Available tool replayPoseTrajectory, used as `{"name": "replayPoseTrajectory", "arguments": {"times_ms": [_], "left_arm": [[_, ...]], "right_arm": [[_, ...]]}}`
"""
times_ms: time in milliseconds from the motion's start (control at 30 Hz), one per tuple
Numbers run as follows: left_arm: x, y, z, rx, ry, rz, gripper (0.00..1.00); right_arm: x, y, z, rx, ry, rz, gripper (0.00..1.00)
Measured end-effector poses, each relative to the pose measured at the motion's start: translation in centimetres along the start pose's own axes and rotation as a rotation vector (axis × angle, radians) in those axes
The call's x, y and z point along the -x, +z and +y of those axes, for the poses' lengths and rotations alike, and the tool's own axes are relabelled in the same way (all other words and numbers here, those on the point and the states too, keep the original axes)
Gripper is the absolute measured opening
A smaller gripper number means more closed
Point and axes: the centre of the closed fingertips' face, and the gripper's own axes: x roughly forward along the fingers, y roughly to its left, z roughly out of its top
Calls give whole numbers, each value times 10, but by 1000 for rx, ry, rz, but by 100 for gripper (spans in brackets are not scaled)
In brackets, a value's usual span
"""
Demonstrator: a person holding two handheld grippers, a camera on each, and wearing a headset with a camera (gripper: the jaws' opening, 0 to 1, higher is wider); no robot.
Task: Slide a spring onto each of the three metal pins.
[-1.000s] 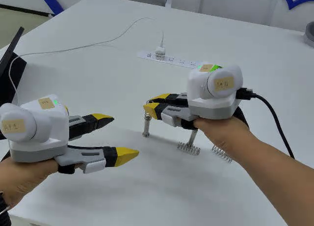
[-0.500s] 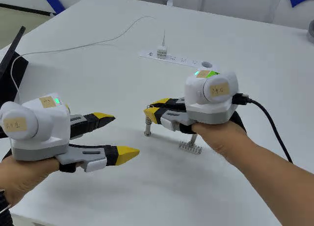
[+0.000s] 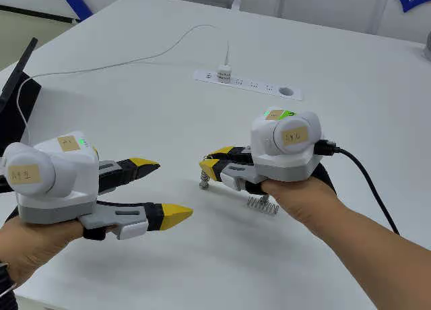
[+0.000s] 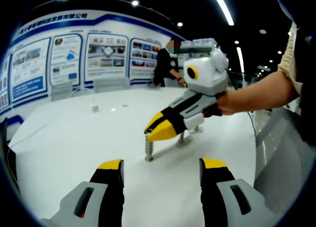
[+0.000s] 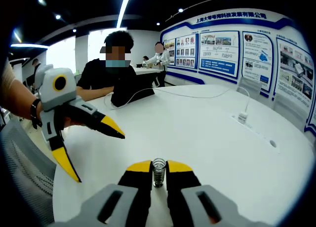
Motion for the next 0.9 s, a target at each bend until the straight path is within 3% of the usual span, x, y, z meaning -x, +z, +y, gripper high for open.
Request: {"name": "replayPoseTrajectory", "arguments": {"times_ms": [667, 900], "left_arm": [[-1, 0, 0, -2, 0, 7, 63], [-1, 0, 1, 0, 2, 7, 63]], "right_arm": [[-8, -16, -2, 12, -25, 64, 12], [-8, -15, -2, 17, -24, 62, 12]]}}
